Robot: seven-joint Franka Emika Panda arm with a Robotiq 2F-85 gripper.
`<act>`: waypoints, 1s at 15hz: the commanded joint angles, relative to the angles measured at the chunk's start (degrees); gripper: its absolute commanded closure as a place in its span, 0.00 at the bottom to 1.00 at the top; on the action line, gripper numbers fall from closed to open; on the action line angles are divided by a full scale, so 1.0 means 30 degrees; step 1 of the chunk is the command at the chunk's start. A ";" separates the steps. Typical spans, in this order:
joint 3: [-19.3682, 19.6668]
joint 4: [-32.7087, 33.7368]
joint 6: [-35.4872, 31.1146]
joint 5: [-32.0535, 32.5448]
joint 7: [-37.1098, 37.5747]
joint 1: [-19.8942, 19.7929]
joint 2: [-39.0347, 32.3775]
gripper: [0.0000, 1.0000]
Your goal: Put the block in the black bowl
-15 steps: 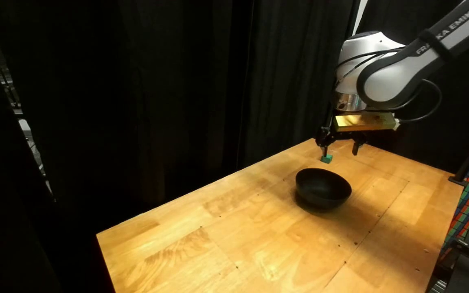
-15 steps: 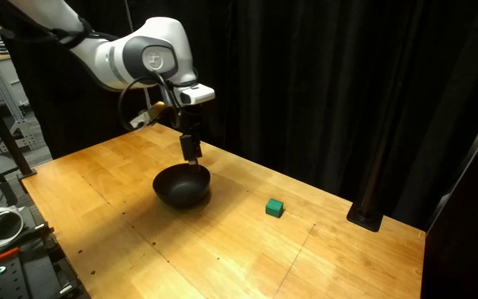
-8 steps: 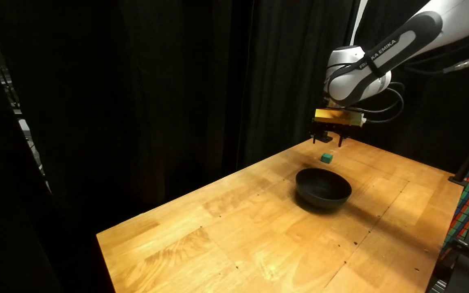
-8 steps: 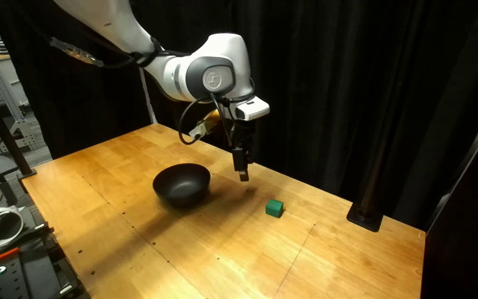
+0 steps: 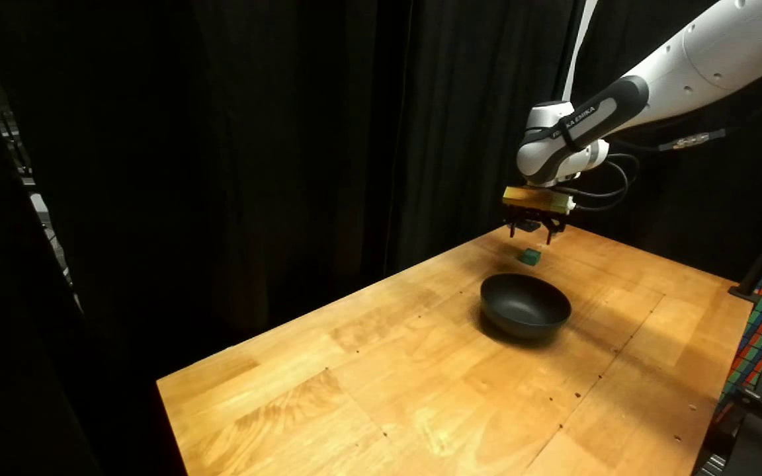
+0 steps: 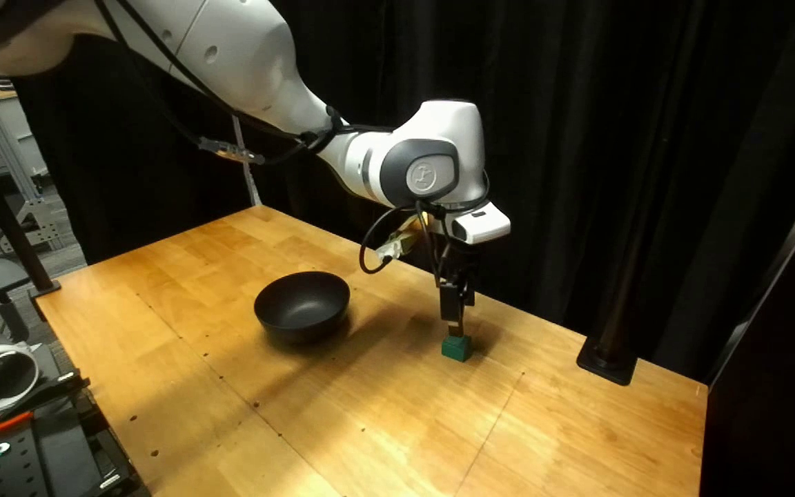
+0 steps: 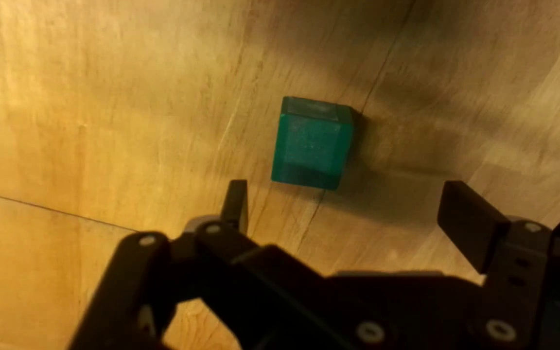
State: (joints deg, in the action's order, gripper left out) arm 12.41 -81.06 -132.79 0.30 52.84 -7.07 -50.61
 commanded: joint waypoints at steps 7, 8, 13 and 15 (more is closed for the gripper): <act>-0.0152 0.4305 0.3064 -0.1992 0.0255 -0.0859 -0.3040 0.00; -0.0144 0.4449 0.3063 -0.2033 0.0307 -0.0858 -0.3223 0.25; -0.0260 0.4669 0.2891 -0.2330 0.0260 -0.0859 -0.3385 0.58; -0.0399 0.4580 0.2720 -0.2572 0.0179 -0.0941 -0.3148 0.73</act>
State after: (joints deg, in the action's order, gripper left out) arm 12.00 -69.58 -125.23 -5.75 53.20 -9.13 -59.70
